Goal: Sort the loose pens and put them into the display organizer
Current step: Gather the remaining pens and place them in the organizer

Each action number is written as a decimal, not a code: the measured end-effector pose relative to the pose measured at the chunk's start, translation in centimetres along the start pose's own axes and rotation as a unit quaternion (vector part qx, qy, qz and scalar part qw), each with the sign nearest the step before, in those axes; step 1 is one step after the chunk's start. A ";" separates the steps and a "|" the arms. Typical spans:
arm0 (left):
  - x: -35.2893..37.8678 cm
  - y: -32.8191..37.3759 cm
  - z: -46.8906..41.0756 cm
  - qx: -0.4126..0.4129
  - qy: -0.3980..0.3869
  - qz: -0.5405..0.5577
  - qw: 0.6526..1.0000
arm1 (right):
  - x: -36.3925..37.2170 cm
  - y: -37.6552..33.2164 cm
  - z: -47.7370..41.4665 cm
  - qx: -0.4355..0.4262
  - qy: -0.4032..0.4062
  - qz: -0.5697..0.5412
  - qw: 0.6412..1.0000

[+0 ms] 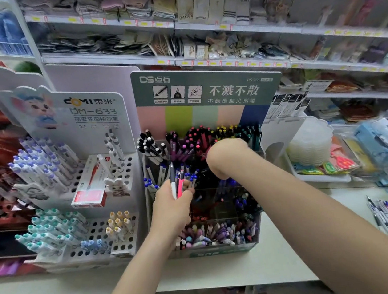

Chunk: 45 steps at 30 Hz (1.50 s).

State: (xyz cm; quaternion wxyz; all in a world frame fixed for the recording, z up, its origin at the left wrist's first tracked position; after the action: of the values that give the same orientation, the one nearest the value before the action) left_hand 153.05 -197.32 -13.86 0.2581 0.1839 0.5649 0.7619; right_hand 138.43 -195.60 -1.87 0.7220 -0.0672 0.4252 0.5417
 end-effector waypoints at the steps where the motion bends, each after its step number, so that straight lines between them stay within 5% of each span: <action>1: -0.1 -0.1 -0.1 0.001 -0.007 -0.004 1.000 | -0.1 -0.8 -0.3 0.022 0.006 0.012 1.000; 10: -1.1 0.3 -0.1 0.017 -0.029 0.007 0.999 | -0.5 -2.3 -0.5 -0.025 0.081 0.026 0.996; 14: -1.3 0.9 0.0 0.028 -0.042 0.014 0.999 | -0.9 0.8 0.3 -0.098 0.124 -0.093 0.983; 25: -0.6 1.1 -0.1 0.038 -0.077 -0.048 0.995 | 6.7 0.0 -2.4 -0.187 0.320 -0.428 0.824; 29: -0.6 1.1 -0.1 0.036 -0.072 -0.049 0.996 | 7.2 -0.8 -2.5 -0.172 0.366 -0.443 0.800; 38: -1.5 0.8 -0.1 0.037 -0.026 -0.040 0.998 | 6.9 -2.0 -3.7 -0.153 0.403 -0.387 0.815; 45: -1.7 1.0 0.2 0.051 -0.008 -0.046 0.998 | 7.1 -1.1 -3.1 -0.178 0.425 -0.424 0.780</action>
State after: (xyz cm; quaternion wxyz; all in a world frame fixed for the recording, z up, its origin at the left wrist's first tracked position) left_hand 154.33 -198.41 -12.79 0.2875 0.1770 0.6087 0.7180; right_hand 138.04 -192.57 -9.08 0.6004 -0.5913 0.5131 0.1631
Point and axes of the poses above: each hand's wrist, its own z-axis away from the middle knuckle, its own x-axis out of the palm, y = z × x, the point moved 3 cm from there along -z, towards the middle knuckle, and after that the axes turned 2 degrees about -y, right-handed, at the moved point
